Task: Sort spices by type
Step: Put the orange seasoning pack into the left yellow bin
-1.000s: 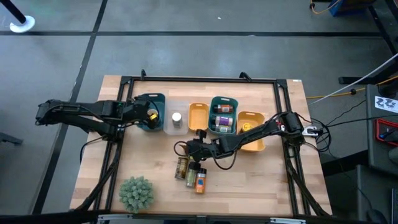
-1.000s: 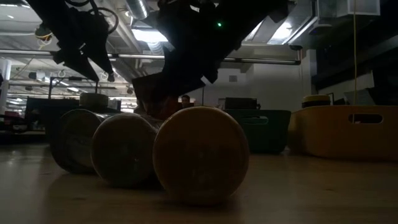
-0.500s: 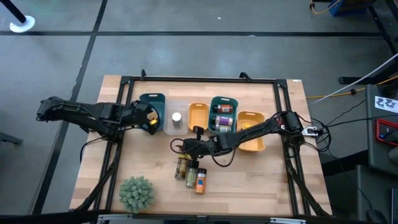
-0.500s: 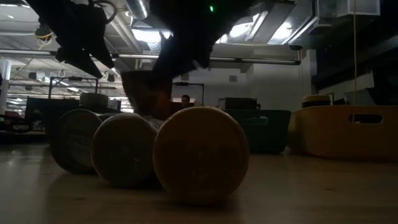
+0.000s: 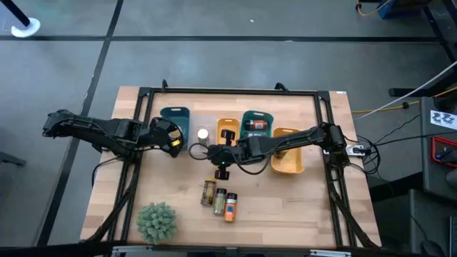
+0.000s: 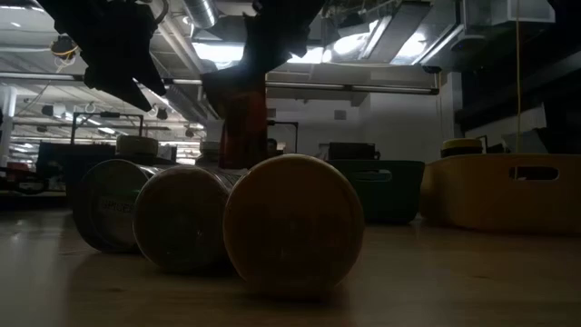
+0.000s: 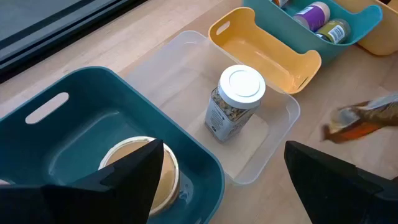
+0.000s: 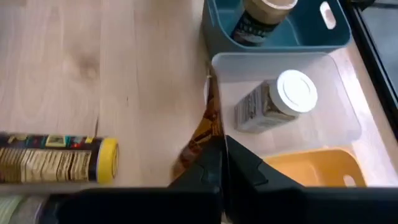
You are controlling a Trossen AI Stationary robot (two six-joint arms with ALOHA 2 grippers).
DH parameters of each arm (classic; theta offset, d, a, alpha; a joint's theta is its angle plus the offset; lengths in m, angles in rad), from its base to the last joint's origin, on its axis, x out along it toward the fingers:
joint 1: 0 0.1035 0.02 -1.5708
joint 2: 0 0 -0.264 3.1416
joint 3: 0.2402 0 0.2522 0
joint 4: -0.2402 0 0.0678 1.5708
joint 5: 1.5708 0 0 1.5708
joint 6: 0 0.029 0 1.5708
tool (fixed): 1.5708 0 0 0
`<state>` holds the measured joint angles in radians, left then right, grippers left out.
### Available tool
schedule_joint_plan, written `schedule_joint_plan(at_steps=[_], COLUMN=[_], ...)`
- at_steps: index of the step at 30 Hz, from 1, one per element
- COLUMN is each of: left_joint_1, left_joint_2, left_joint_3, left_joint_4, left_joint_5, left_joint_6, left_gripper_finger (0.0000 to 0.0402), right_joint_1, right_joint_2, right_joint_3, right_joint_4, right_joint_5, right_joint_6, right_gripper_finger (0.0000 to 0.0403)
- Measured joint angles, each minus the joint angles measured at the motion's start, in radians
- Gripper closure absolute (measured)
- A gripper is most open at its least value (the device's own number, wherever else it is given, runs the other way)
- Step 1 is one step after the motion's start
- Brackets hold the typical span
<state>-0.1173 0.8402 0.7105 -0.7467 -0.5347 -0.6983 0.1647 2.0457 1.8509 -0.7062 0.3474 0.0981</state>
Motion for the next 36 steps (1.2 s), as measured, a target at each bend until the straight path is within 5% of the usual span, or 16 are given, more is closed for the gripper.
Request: schedule_joint_plan(at_steps=[12, 28, 36], left_joint_1=[0.0, 0.0, 0.0], left_joint_2=[0.0, 0.0, 0.0], left_joint_3=[0.0, 0.0, 0.0], left_joint_4=[0.0, -0.001, -0.001], left_joint_5=[0.0, -0.001, -0.001], left_joint_6=[0.0, 0.0, 0.0], left_gripper_finger=[0.0084, 0.0084, 0.0084], right_joint_1=[-0.121, -0.24, -0.239], right_joint_2=[-0.001, -0.001, -0.001], right_joint_3=[0.096, 0.051, 0.051], right_joint_4=[-0.204, -0.208, -0.211], right_joint_5=[0.002, -0.076, -0.071], right_joint_6=[-0.046, -0.025, 0.011], right_gripper_finger=[0.0399, 0.0395, 0.0314])
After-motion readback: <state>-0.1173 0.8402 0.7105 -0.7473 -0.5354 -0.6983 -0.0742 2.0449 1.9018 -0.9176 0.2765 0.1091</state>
